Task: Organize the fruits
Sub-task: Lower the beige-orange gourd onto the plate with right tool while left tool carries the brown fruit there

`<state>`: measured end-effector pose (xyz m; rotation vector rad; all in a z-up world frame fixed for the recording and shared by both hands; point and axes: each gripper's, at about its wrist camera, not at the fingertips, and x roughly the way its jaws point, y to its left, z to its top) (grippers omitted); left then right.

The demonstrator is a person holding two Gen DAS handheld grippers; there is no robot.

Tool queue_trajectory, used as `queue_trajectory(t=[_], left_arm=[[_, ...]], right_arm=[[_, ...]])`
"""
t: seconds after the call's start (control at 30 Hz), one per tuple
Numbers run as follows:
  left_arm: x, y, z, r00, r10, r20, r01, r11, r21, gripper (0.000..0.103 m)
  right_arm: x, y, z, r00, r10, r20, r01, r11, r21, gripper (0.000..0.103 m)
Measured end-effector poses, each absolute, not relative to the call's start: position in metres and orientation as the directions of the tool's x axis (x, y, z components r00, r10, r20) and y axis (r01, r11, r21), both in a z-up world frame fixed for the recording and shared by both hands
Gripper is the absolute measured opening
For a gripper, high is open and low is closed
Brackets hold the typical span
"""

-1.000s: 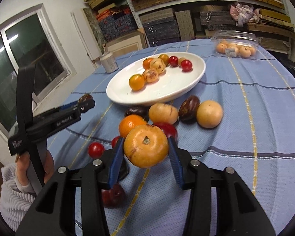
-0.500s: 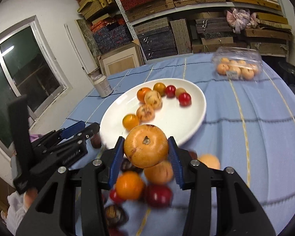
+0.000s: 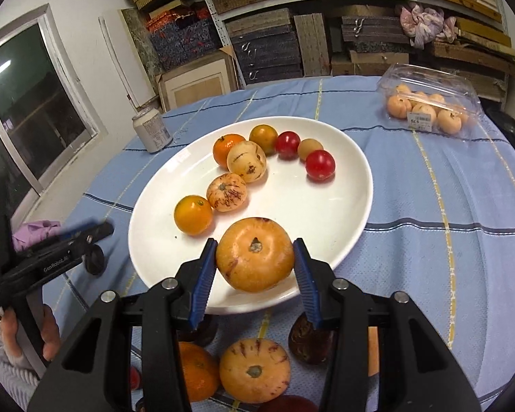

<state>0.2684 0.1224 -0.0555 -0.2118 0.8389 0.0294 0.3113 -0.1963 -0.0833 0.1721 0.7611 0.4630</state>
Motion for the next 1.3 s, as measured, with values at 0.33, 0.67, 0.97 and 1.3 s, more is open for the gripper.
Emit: queue_trajectory(t=[0.33,0.67,0.97,1.3], left_arm=[[0.242,0.111,-0.075,0.674,0.161,-0.721,-0.117,0.987,0.112,0.068],[0.237,0.133,-0.064,0.695,0.111,-0.710,-0.169,0.986,-0.011,0.021],[0.233,0.111,-0.068,0.695,0.149,-0.704,-0.131,0.988,0.080,0.048],[0.244,0.134,-0.085,0.625,0.104,-0.774,-0.165,0.986,0.000,0.071]], right_arm=[[0.300,-0.199,-0.076,0.643,0.474,-0.602,-0.357,0.881,0.312,0.044],[0.296,-0.207,-0.070,0.650,0.486,-0.585,-0.352,0.874,0.335,0.044],[0.297,-0.209,-0.070,0.642,0.492,-0.588,-0.349,0.870,0.347,0.044],[0.298,-0.207,-0.073,0.632,0.500,-0.592,-0.352,0.866,0.356,0.044]])
